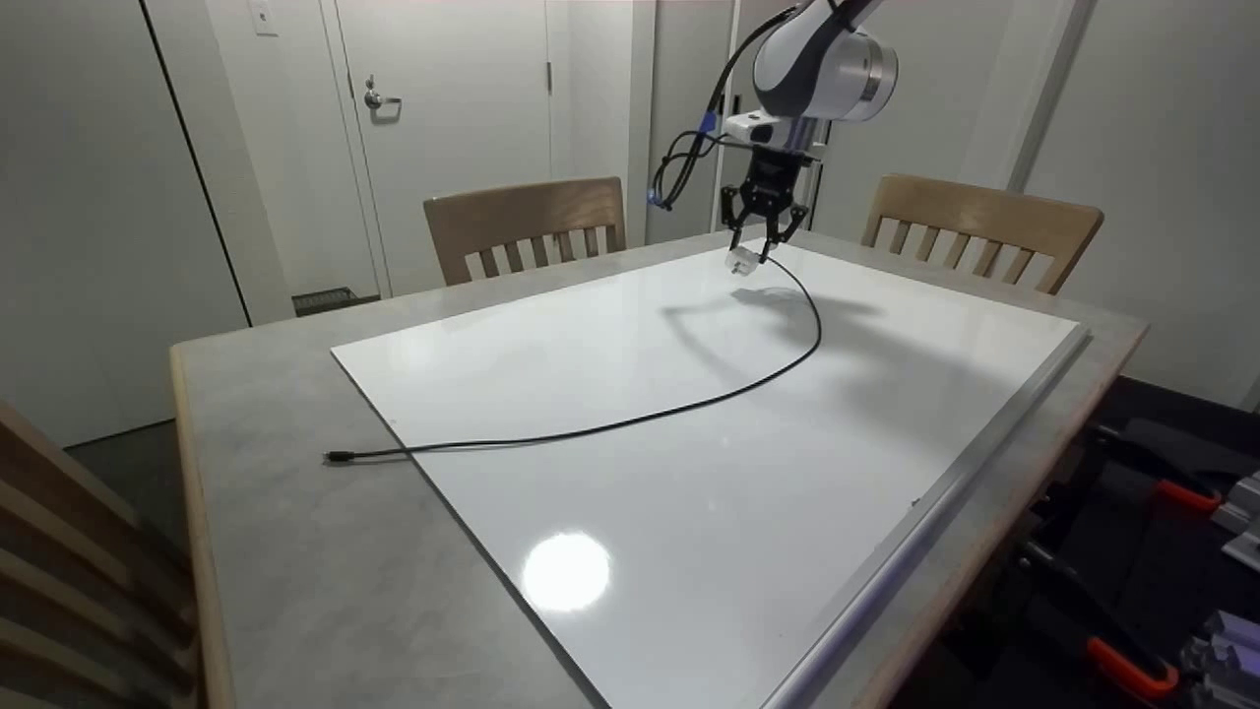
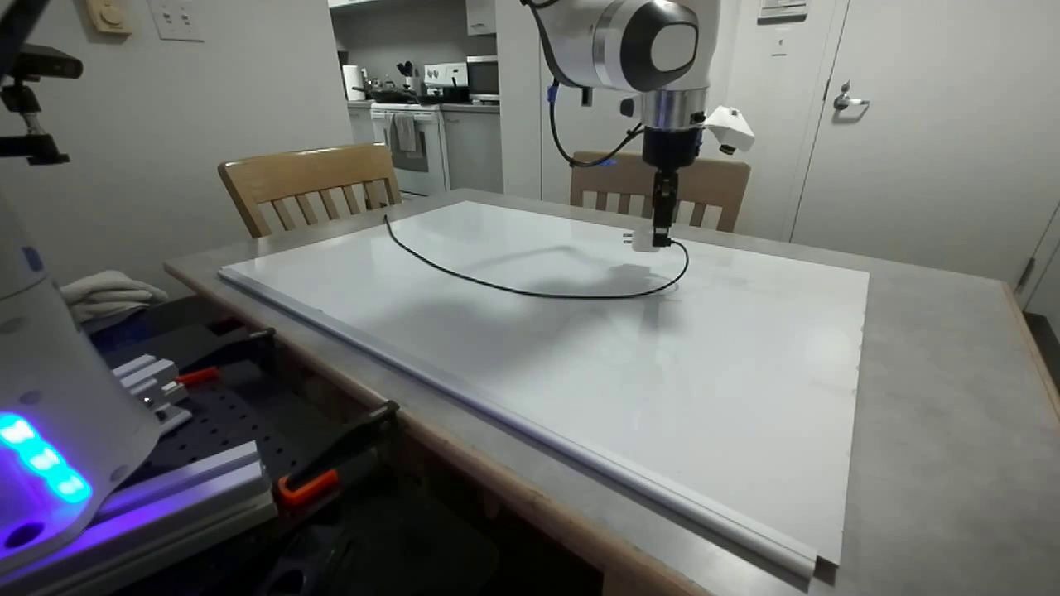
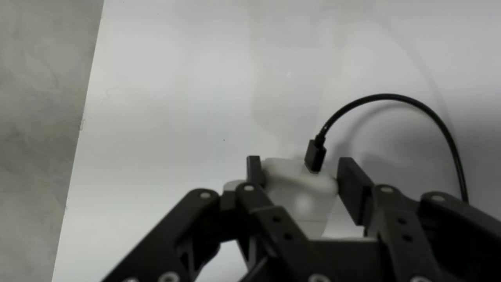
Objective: Put the cable in a circle
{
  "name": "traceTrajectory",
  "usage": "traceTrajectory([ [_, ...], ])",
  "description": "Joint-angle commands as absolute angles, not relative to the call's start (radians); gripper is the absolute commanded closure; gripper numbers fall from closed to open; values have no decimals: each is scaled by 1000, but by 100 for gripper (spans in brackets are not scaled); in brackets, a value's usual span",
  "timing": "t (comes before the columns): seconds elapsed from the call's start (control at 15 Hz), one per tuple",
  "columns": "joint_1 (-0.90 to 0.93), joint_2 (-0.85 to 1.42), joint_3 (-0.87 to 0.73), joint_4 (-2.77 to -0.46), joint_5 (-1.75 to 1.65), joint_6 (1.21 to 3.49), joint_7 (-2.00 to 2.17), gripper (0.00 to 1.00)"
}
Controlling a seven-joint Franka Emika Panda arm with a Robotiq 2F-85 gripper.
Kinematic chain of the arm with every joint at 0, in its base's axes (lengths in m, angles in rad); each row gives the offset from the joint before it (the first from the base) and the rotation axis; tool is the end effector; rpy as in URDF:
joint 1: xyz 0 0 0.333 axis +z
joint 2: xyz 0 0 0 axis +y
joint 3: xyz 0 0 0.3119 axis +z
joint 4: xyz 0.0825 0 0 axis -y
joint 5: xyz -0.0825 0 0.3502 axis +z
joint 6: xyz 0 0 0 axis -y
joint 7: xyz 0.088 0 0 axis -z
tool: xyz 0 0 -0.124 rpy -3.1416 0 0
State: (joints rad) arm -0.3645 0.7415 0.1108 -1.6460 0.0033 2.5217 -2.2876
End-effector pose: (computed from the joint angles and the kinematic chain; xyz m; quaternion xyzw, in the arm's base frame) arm 0.6516 -0.1788 0.1998 0.5398 0.8381 0.0561 0.0549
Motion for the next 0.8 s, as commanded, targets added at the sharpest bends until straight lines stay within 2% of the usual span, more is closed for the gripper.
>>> traceTrajectory([
  [0.0,-354,743,99,-1642,16,2520,-2298,49],
  [0.13,-355,744,99,-1640,16,2520,-2299,49],
  [0.2,-355,744,99,-1639,16,2520,-2299,74],
  [0.73,-301,766,145,-1572,-71,2562,-2584,74],
])
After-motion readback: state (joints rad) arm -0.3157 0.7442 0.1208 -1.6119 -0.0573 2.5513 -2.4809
